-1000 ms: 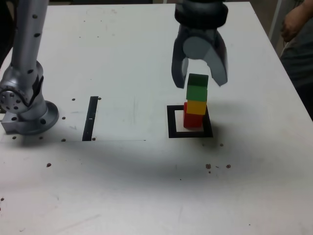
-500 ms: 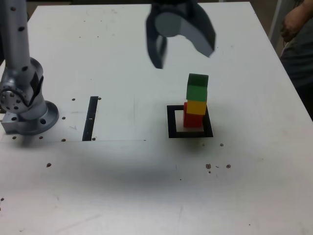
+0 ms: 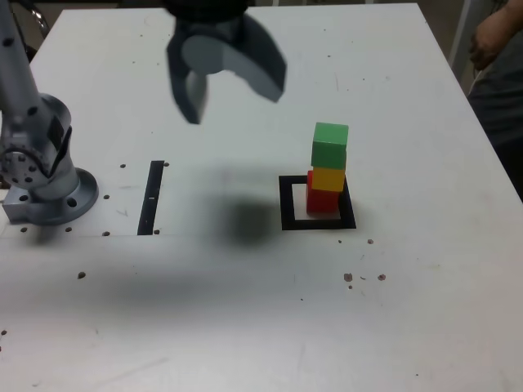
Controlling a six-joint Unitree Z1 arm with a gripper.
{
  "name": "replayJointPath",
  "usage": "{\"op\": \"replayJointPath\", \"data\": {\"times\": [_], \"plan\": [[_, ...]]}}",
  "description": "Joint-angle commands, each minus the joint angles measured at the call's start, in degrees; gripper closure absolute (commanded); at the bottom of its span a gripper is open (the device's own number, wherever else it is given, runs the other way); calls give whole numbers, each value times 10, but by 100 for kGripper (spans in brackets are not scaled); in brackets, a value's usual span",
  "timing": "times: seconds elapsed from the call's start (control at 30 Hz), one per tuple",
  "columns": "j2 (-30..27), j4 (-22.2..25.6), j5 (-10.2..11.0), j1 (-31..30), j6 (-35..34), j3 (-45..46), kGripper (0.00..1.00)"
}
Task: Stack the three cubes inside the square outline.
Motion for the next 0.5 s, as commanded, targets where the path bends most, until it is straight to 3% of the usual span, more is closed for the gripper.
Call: {"op": "replayJointPath", "data": {"times": [0.0, 0.47], "plan": [[-18, -12, -2, 6, -1, 29, 0], [-64, -101, -7, 34, -1, 223, 0]]}}
